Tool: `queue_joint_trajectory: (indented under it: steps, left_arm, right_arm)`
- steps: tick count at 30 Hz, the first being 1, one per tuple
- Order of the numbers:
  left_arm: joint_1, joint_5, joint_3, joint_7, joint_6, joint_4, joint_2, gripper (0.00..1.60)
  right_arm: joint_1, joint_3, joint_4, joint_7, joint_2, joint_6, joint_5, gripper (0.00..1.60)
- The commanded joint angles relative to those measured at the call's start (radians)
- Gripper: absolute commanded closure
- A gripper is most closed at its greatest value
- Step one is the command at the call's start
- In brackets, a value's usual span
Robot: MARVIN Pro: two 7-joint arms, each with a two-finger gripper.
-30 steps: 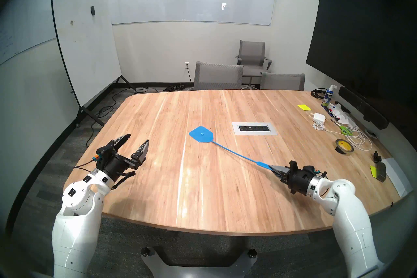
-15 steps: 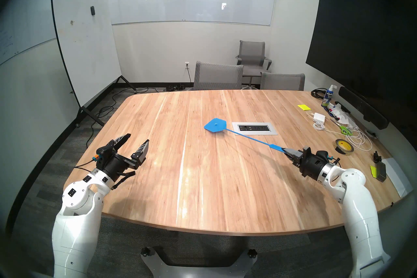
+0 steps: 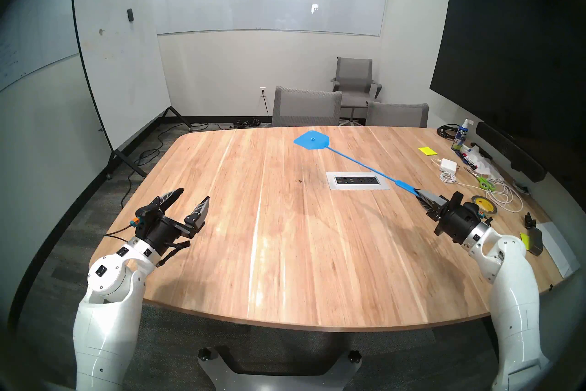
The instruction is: Swat a bug on table
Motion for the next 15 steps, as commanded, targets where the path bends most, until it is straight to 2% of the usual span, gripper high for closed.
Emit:
queue_joint_trajectory:
  steps: [1, 5, 7, 11, 15]
  left_arm:
    - [-0.005, 0.002, 0.002, 0.002, 0.002, -0.023, -0.001, 0.00]
    - [-0.004, 0.003, 0.001, 0.002, 0.004, -0.024, -0.002, 0.00]
    - [-0.004, 0.004, 0.001, 0.001, 0.005, -0.024, -0.003, 0.00]
    - [-0.005, 0.004, 0.000, -0.001, 0.003, -0.023, -0.004, 0.00]
    - [-0.007, 0.004, -0.001, -0.003, 0.000, -0.018, -0.004, 0.00]
  right_arm:
    - [0.009, 0.050, -0.037, -0.013, -0.007, 0.032, 0.099, 1.60]
    - [0.001, 0.031, -0.052, -0.059, -0.008, 0.025, 0.091, 1.60]
    - [0.006, 0.013, -0.051, -0.081, -0.012, 0.009, 0.064, 1.60]
    - [0.022, -0.058, -0.033, -0.129, -0.001, -0.011, -0.031, 1.60]
    - [0.034, -0.163, -0.008, -0.194, 0.029, -0.027, -0.177, 1.60]
